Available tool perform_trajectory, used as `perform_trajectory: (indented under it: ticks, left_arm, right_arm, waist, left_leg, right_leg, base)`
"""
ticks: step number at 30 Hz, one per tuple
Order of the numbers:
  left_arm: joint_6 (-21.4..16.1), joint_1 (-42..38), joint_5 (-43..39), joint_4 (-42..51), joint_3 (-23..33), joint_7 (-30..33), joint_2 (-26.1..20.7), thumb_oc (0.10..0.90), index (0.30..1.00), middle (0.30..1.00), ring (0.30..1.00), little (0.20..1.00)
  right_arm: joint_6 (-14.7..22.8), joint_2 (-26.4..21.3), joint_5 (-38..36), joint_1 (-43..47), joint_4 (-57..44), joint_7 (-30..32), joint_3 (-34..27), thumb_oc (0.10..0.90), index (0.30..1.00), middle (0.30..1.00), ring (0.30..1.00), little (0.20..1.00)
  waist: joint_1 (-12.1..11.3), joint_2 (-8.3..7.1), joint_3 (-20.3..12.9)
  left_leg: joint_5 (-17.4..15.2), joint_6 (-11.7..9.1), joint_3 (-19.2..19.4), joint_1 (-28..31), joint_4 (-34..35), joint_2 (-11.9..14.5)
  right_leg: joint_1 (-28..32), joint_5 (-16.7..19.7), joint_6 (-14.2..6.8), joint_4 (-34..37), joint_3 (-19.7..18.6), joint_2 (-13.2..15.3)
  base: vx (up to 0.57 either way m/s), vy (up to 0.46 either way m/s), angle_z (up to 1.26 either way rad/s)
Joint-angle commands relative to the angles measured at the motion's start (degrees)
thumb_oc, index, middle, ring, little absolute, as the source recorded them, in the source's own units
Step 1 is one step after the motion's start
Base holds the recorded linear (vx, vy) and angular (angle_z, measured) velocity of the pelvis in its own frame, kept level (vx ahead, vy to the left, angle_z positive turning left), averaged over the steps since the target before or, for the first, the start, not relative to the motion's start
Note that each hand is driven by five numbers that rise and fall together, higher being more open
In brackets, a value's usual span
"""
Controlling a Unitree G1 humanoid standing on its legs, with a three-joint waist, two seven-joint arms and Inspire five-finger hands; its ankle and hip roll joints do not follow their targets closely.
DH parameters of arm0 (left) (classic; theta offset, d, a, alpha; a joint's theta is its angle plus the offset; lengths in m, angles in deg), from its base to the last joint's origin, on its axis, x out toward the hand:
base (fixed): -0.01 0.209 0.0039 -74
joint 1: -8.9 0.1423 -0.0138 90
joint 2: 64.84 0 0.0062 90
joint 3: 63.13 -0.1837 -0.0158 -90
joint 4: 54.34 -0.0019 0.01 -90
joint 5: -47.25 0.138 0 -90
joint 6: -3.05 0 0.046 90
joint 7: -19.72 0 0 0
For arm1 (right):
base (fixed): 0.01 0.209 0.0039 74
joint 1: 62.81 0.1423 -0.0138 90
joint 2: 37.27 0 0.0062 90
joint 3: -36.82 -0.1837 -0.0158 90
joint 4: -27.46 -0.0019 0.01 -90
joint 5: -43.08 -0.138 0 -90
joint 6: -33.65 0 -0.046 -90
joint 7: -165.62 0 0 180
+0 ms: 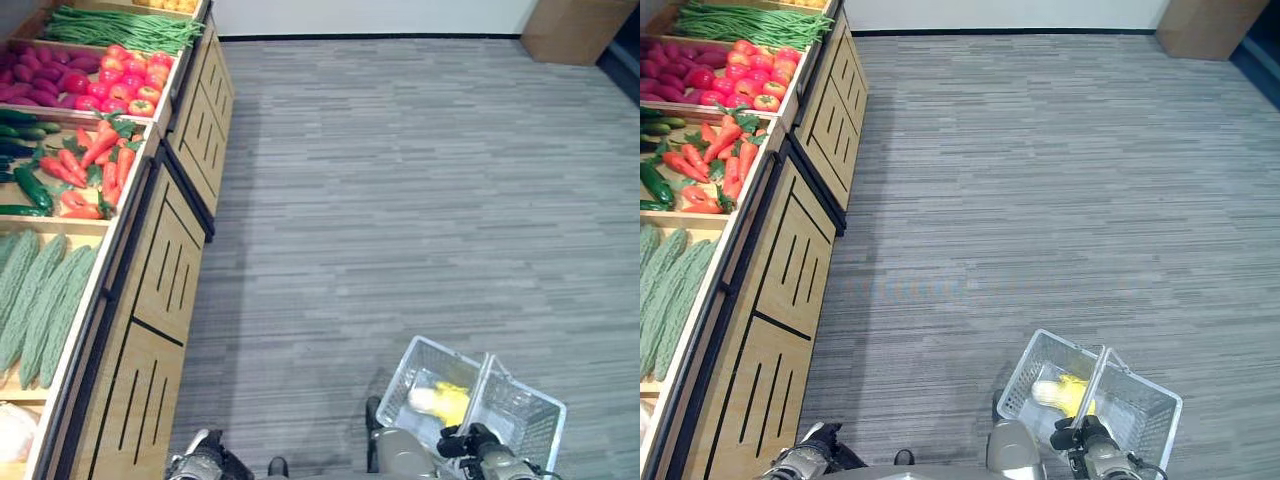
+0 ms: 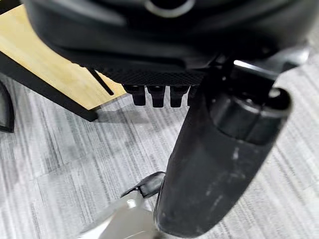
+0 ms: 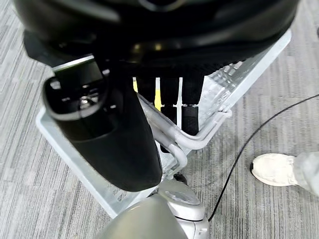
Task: Get the vegetables into the basket
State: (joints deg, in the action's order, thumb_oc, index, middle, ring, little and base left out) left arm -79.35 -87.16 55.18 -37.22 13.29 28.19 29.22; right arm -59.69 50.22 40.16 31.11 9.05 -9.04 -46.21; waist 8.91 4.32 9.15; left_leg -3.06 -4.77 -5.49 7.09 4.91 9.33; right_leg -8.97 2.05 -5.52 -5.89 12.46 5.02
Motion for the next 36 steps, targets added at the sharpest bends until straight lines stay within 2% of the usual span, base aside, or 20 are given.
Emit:
perform_trajectory:
  ticks: [1,2,3,5,6,7,8,11,12,13,14,15,16,17,18,20,24,29,32,36]
  left_arm:
    - [0.39,0.71,1.17,-0.27,-0.61,0.26,-0.84,0.900,1.000,1.000,1.000,1.000]
    - [0.39,0.71,1.16,-0.28,-0.61,0.26,-0.83,0.900,1.000,1.000,1.000,1.000]
    - [0.57,0.73,1.09,-0.37,-0.42,0.19,-0.87,0.900,1.000,1.000,1.000,1.000]
    - [0.97,0.53,0.76,-0.71,-0.02,0.35,-1.22,0.900,1.000,1.000,1.000,1.000]
    - [0.98,0.53,0.75,-0.71,-0.02,0.35,-1.23,0.900,1.000,1.000,1.000,1.000]
    - [1.09,0.39,0.56,-1.14,0.30,0.43,-1.47,0.900,1.000,1.000,1.000,1.000]
    - [1.18,0.21,1.03,-1.19,0.13,0.47,-1.75,0.900,1.000,1.000,1.000,1.000]
    - [1.70,0.80,0.88,-2.16,1.11,0.36,-2.12,0.900,1.000,1.000,1.000,1.000]
    - [1.72,1.07,0.75,-2.31,1.47,0.36,-2.08,0.900,1.000,1.000,1.000,1.000]
    - [1.89,1.56,0.41,-2.81,2.09,0.44,-2.00,0.900,1.000,1.000,1.000,1.000]
    - [1.88,1.58,0.41,-2.81,2.07,0.44,-2.01,0.900,1.000,1.000,1.000,1.000]
    - [1.93,1.90,-0.01,-3.21,2.59,0.66,-2.07,0.900,1.000,1.000,1.000,1.000]
    - [1.92,1.89,-0.02,-3.21,2.58,0.66,-2.09,0.900,1.000,1.000,1.000,1.000]
    - [1.68,1.98,-0.13,-3.10,2.64,0.95,-2.07,0.900,1.000,1.000,1.000,1.000]
    - [1.77,2.06,-0.07,-3.06,2.38,1.04,-1.92,0.900,1.000,1.000,1.000,1.000]
    - [1.63,2.02,-0.26,-2.87,1.90,1.33,-1.66,0.900,1.000,1.000,1.000,1.000]
    - [1.37,2.37,-1.46,-3.04,2.23,1.66,-1.49,0.900,1.000,1.000,1.000,1.000]
    - [1.41,2.00,-1.42,-3.38,1.71,1.74,-1.31,0.900,1.000,1.000,1.000,1.000]
    - [1.43,2.01,-1.74,-3.40,1.94,1.88,-1.31,0.900,1.000,1.000,1.000,1.000]
    - [1.13,2.99,-1.67,-3.61,2.14,2.17,-1.60,0.900,1.000,1.000,1.000,1.000]
  right_arm:
    - [-1.30,0.52,0.31,-3.76,2.44,-0.57,2.45,0.400,0.300,0.300,0.300,0.300]
    - [-1.29,0.51,0.31,-3.76,2.45,-0.58,2.45,0.400,0.300,0.300,0.300,0.300]
    - [-1.38,0.12,0.41,-3.53,2.40,-0.66,2.48,0.400,0.300,0.300,0.300,0.300]
    - [-1.26,-0.08,-0.01,-3.44,1.91,-0.73,2.58,0.400,0.300,0.300,0.300,0.300]
    - [-1.26,-0.07,-0.01,-3.43,1.91,-0.73,2.58,0.400,0.300,0.300,0.300,0.300]
    - [-1.20,-0.25,-0.32,-3.26,1.89,-0.66,2.80,0.400,0.300,0.300,0.300,0.300]
    - [-1.20,-0.39,-0.58,-3.23,1.69,-0.65,2.83,0.400,0.300,0.300,0.300,0.300]
    - [-1.55,-0.67,-1.39,-3.27,1.54,-0.51,2.26,0.400,0.300,0.300,0.300,0.300]
    - [-1.73,-0.77,-1.24,-3.38,1.62,-0.48,2.24,0.400,0.300,0.300,0.300,0.300]
    - [-1.92,-0.82,-0.86,-3.56,1.73,-0.58,2.50,0.400,0.300,0.300,0.300,0.300]
    - [-1.92,-0.81,-0.85,-3.60,1.74,-0.58,2.49,0.400,0.300,0.300,0.300,0.300]
    - [-2.02,-0.76,-0.41,-3.73,1.99,-0.58,2.76,0.400,0.300,0.300,0.300,0.300]
    - [-2.02,-0.73,-0.41,-3.72,1.99,-0.58,2.75,0.400,0.300,0.300,0.300,0.300]
    - [-2.09,-0.79,0.36,-3.80,2.41,-0.43,3.13,0.400,0.300,0.300,0.300,0.300]
    - [-2.09,-0.77,0.60,-3.82,2.40,-0.50,3.38,0.400,0.300,0.300,0.300,0.300]
    - [-2.00,-0.86,1.76,-3.58,2.50,-0.40,4.24,0.400,0.300,0.300,0.300,0.300]
    - [-1.93,-0.52,2.16,-3.21,2.89,-0.60,5.12,0.400,0.300,0.300,0.300,0.300]
    - [-1.59,-0.12,2.03,-2.81,3.49,-0.34,5.59,0.400,0.300,0.300,0.300,0.300]
    - [-1.62,0.09,1.86,-2.46,3.57,-0.20,5.83,0.400,0.300,0.300,0.300,0.300]
    - [-1.60,1.36,2.59,-2.08,4.08,-0.41,6.43,0.400,0.300,0.300,0.300,0.300]
  waist:
    - [-0.16,-2.53,-0.93]
    - [-0.12,-2.51,-0.91]
    - [-0.32,-2.10,-1.05]
    - [-0.71,-2.12,-0.94]
    - [-0.68,-2.13,-0.89]
    - [-1.11,-2.68,-0.39]
    - [-1.35,-3.36,0.15]
    - [-2.02,-4.64,0.75]
    - [-2.26,-5.13,0.84]
    - [-3.61,-6.17,1.03]
    - [-3.80,-6.05,1.13]
    - [-5.12,-6.56,1.47]
    - [-5.20,-6.66,1.39]
    - [-6.07,-6.26,1.38]
    - [-6.58,-6.29,1.24]
    - [-8.15,-6.02,1.63]
    - [-8.89,-5.47,1.30]
    - [-9.46,-5.17,1.57]
    - [-10.24,-5.29,1.80]
    - [-11.04,-6.16,-0.11]
  left_leg:
    - [1.81,0.12,0.51,7.46,-4.10,-6.35]
    - [1.81,0.09,0.46,7.49,-4.08,-6.31]
    - [5.92,-1.66,0.73,5.71,-8.16,-5.89]
    - [9.75,-3.45,1.47,3.88,-12.20,-5.72]
    - [9.71,-3.48,1.42,3.87,-12.30,-5.71]
    - [12.72,-4.46,2.35,1.17,-18.22,-6.23]
    - [14.13,-4.53,3.22,-0.87,-21.80,-6.48]
    - [13.93,-3.19,6.42,-4.17,-26.99,-6.31]
    - [13.72,-2.56,7.82,-6.43,-26.36,-5.96]
    - [11.12,-1.16,8.94,-11.41,-25.24,-6.18]
    - [10.60,-1.12,9.10,-11.41,-25.76,-6.00]
    - [8.42,-0.31,9.23,-14.69,-21.87,-5.79]
    - [8.63,-0.25,9.34,-14.67,-21.62,-5.88]
    - [9.31,-0.28,8.41,-17.54,-15.91,-5.58]
    - [9.37,-0.35,7.84,-17.16,-13.54,-5.68]
    - [12.96,-0.76,4.46,-18.83,-7.92,-5.33]
    - [16.33,-2.01,3.63,-17.22,-1.80,-3.81]
    - [18.68,-2.52,3.85,-19.37,-0.60,-3.36]
    - [18.52,-2.26,2.72,-19.60,-0.83,-3.98]
    - [16.52,-0.94,3.90,-19.14,-1.37,-4.63]
  right_leg:
    - [-7.23,6.44,-1.43,1.51,-2.48,-1.57]
    - [-7.16,6.44,-1.41,1.56,-2.43,-1.59]
    - [-5.19,5.44,-0.46,2.45,-1.87,-2.32]
    - [-2.88,4.38,0.36,3.50,-1.47,-2.96]
    - [-2.80,4.39,0.38,3.56,-1.44,-2.97]
    - [-0.21,3.48,1.34,4.77,-1.61,-3.33]
    - [1.04,3.20,1.90,5.23,-2.18,-3.14]
    - [4.17,1.88,2.75,5.90,-3.85,-3.13]
    - [5.12,1.57,2.68,5.90,-4.19,-2.59]
    - [7.20,0.89,2.44,6.53,-5.53,-2.03]
    - [7.39,0.80,2.39,6.61,-5.69,-2.18]
    - [9.51,0.14,1.80,7.77,-6.92,-2.29]
    - [9.41,0.24,1.77,7.82,-7.01,-2.19]
    - [10.01,-0.29,1.37,8.60,-7.70,-2.64]
    - [10.78,-0.66,1.23,8.79,-8.09,-2.56]
    - [12.51,-1.68,1.15,9.39,-9.68,-3.16]
    - [14.13,-3.19,1.40,9.23,-11.87,-4.64]
    - [16.52,-4.57,1.79,9.34,-13.33,-5.63]
    - [17.45,-4.81,1.69,10.26,-14.31,-5.84]
    - [19.76,-7.04,0.58,10.89,-16.20,-4.10]
  base:
    - [0.13,-0.104,0.15]
    - [0.20,-0.160,0.13]
    - [0.21,-0.173,0.16]
    - [0.20,-0.171,0.28]
    - [0.18,-0.174,0.22]
    - [0.17,-0.193,0.07]
    - [0.23,-0.246,0.08]
    - [0.18,-0.148,0.14]
    - [0.26,-0.092,-0.15]
    - [0.21,-0.054,-0.06]
    - [0.30,-0.033,0.02]
    - [0.16,-0.001,-0.02]
    - [0.25,0.016,-0.17]
    - [0.17,0.030,-0.38]
    - [0.24,0.044,-0.28]
    - [0.24,0.029,-0.42]
    - [0.17,0.022,-0.50]
    - [0.12,0.035,-0.25]
    - [0.09,0.051,-0.11]
    - [0.18,0.153,-0.29]
